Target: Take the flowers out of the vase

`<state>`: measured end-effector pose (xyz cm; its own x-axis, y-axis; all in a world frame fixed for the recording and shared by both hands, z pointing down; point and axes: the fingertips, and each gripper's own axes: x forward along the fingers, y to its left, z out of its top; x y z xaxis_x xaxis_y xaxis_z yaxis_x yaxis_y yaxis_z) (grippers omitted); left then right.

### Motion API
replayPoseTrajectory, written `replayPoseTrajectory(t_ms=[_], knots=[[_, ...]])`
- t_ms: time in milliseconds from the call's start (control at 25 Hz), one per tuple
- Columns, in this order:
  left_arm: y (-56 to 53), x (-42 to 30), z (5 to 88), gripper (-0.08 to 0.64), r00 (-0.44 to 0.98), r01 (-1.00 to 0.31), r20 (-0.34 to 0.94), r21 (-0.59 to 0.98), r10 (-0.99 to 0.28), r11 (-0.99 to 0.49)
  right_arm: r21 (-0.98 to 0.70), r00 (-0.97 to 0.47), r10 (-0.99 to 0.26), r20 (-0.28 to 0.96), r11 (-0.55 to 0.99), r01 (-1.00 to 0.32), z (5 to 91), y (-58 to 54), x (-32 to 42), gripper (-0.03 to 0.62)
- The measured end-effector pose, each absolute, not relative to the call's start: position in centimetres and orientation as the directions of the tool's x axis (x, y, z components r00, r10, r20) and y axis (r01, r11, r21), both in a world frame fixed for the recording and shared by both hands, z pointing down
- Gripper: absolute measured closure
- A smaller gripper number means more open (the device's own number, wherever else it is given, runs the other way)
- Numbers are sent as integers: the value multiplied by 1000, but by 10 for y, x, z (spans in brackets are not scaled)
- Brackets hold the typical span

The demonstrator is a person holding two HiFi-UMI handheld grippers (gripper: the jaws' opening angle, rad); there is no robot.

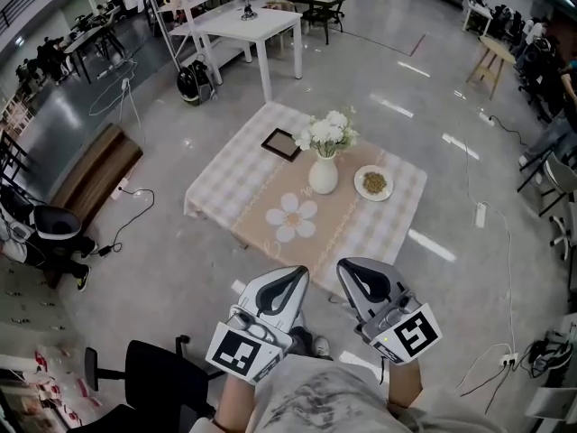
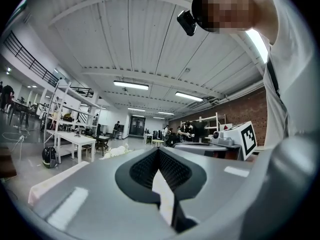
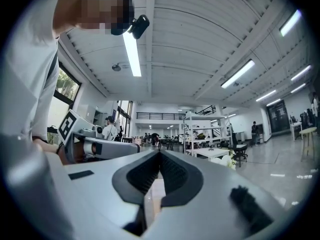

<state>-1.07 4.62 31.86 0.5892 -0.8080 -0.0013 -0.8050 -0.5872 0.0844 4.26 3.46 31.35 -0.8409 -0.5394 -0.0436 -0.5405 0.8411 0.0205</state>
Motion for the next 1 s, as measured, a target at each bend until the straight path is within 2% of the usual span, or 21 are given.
replayPoseTrajectory(t_ms=[560, 1000], knots=[[-30, -53, 329, 551, 644, -760, 13, 131, -765, -637, 38, -797, -603, 4, 797, -603, 320, -38, 3, 578], [-62, -80, 330, 551, 678, -727, -21, 127, -735, -675, 54, -758, -651, 34, 759, -649, 321, -65, -16, 578]])
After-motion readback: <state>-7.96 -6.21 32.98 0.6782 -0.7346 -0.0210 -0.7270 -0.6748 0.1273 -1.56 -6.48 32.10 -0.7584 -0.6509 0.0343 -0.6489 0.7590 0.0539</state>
